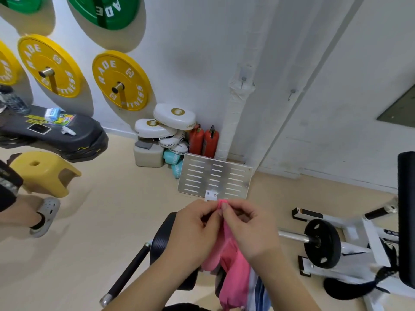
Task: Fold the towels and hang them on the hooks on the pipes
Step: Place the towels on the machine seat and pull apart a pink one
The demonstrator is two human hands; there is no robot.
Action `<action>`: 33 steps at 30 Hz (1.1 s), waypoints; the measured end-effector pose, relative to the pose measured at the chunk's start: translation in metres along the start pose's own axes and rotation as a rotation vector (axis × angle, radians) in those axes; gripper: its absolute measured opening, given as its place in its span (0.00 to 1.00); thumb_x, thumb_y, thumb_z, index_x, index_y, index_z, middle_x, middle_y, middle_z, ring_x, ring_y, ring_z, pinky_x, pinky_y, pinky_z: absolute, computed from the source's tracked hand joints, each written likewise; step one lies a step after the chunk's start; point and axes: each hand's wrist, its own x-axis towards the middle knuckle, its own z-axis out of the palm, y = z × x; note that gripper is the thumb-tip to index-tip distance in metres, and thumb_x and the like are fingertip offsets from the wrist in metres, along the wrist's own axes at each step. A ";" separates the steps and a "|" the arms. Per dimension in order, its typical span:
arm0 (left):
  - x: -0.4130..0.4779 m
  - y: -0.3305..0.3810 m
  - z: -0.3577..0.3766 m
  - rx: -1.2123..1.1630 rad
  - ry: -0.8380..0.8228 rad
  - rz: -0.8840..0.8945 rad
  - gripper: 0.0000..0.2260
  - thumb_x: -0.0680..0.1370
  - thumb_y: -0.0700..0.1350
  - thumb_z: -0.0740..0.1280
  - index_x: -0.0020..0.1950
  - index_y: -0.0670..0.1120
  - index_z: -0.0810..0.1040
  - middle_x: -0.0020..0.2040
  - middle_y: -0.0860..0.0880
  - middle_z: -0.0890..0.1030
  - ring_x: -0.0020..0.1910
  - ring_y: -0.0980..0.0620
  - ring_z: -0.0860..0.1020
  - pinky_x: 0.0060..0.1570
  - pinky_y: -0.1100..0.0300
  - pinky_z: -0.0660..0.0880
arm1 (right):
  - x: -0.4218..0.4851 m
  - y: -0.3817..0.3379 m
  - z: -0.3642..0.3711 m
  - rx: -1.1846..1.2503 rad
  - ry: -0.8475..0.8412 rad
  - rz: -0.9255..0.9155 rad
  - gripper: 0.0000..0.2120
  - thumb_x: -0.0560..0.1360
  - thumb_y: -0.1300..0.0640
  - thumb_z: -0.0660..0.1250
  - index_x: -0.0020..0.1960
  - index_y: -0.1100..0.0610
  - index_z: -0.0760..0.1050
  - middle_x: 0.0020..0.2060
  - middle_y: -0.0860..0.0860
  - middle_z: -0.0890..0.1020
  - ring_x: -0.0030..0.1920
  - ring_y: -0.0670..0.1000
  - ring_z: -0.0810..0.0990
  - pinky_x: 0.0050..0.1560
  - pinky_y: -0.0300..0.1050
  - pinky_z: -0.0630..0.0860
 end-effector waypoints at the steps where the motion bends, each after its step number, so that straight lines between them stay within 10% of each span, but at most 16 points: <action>1: 0.000 -0.001 0.001 0.040 -0.002 0.021 0.11 0.81 0.45 0.67 0.51 0.58 0.87 0.41 0.56 0.83 0.45 0.58 0.82 0.46 0.61 0.77 | -0.001 -0.001 0.000 -0.019 -0.012 -0.009 0.15 0.79 0.62 0.71 0.42 0.44 0.87 0.40 0.47 0.89 0.45 0.44 0.87 0.52 0.45 0.82; 8: 0.006 -0.003 -0.001 0.040 -0.006 0.079 0.06 0.80 0.49 0.69 0.44 0.56 0.84 0.40 0.52 0.79 0.44 0.53 0.80 0.47 0.48 0.78 | -0.010 -0.004 -0.003 0.000 -0.131 0.011 0.15 0.82 0.46 0.64 0.48 0.54 0.84 0.46 0.53 0.86 0.52 0.55 0.85 0.55 0.58 0.82; 12: 0.008 0.000 -0.004 0.017 -0.008 0.071 0.09 0.76 0.45 0.73 0.47 0.61 0.85 0.43 0.54 0.81 0.46 0.54 0.81 0.47 0.47 0.81 | -0.012 -0.013 -0.012 0.163 -0.222 0.112 0.14 0.85 0.53 0.61 0.55 0.53 0.86 0.50 0.49 0.87 0.55 0.46 0.86 0.51 0.43 0.84; 18: 0.020 0.014 -0.008 0.031 0.042 0.078 0.09 0.74 0.43 0.73 0.45 0.59 0.86 0.43 0.57 0.82 0.46 0.60 0.81 0.44 0.60 0.79 | -0.006 -0.009 -0.019 0.202 -0.262 0.126 0.17 0.82 0.51 0.62 0.68 0.49 0.80 0.64 0.48 0.84 0.64 0.48 0.82 0.66 0.49 0.80; 27: 0.033 0.034 -0.016 -0.095 -0.034 -0.075 0.11 0.76 0.37 0.66 0.36 0.47 0.84 0.34 0.56 0.82 0.36 0.61 0.77 0.38 0.66 0.71 | -0.004 -0.011 -0.037 -0.021 -0.097 -0.045 0.14 0.80 0.59 0.70 0.59 0.42 0.83 0.57 0.45 0.83 0.59 0.46 0.82 0.60 0.41 0.80; 33: 0.034 0.062 -0.045 -0.372 -0.294 0.022 0.12 0.65 0.42 0.65 0.42 0.34 0.79 0.46 0.26 0.79 0.43 0.42 0.76 0.48 0.49 0.68 | 0.001 -0.012 -0.057 -0.210 -0.317 -0.093 0.20 0.74 0.60 0.77 0.62 0.43 0.81 0.59 0.38 0.84 0.63 0.37 0.79 0.67 0.35 0.71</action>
